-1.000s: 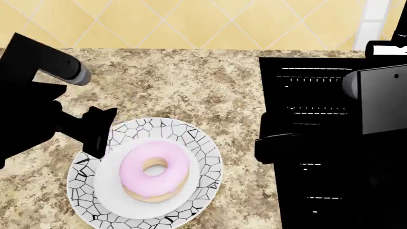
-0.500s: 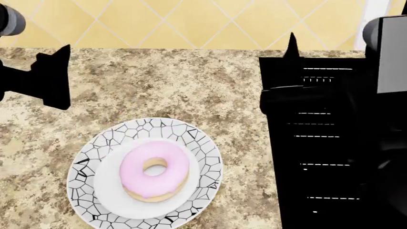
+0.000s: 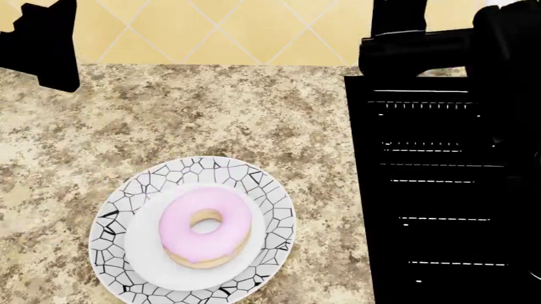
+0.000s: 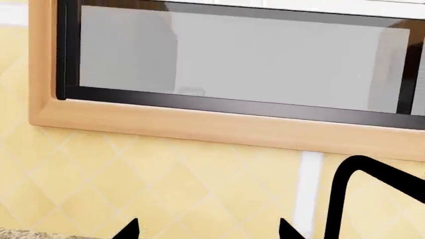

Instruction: Place the pastries on the plates.

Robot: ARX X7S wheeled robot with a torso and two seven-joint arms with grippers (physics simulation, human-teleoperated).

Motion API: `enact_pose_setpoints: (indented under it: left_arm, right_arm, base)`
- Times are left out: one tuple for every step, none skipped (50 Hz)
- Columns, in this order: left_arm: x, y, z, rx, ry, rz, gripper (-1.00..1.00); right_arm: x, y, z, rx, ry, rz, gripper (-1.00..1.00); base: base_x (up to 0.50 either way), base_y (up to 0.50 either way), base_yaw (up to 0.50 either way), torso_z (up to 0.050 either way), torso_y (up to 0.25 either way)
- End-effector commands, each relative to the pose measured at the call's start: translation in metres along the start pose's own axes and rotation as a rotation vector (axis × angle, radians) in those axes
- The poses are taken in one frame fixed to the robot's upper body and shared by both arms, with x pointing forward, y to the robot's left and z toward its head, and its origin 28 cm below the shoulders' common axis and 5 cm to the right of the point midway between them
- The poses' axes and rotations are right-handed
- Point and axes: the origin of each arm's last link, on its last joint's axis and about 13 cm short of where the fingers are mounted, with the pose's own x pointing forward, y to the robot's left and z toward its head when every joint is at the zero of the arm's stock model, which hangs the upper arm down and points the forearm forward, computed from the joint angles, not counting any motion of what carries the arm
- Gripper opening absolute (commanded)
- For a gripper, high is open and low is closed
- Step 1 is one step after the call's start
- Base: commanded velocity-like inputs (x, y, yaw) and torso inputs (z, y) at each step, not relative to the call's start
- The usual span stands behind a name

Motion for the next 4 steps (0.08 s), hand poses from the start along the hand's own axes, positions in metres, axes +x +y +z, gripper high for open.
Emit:
enact_pose_setpoints:
  left_arm:
    - [0.0069,-0.0007,0.0226,0.012,-0.036,-0.007,1.0]
    - [0.0078,0.0001,0.024,0.011,-0.039,-0.004,1.0]
    - [0.011,0.0016,0.0282,0.011,-0.044,-0.001,1.0]
    - [0.0149,0.0026,0.0315,0.011,-0.048,0.002,1.0]
  right_arm:
    - [0.0123,-0.0051,0.0348,-0.015,-0.06,-0.003,1.0]
    - [0.013,-0.0055,0.0356,-0.011,-0.062,-0.003,1.0]
    - [0.0162,-0.007,0.0388,-0.004,-0.074,-0.005,1.0]
    - [0.0196,-0.008,0.0421,0.006,-0.086,0.003,1.0]
  base:
    - [0.0,0.0,0.0,0.0,0.0]
    - [0.0,0.0,0.0,0.0,0.0]
    - [0.0,0.0,0.0,0.0,0.0]
    - [0.0,0.0,0.0,0.0,0.0]
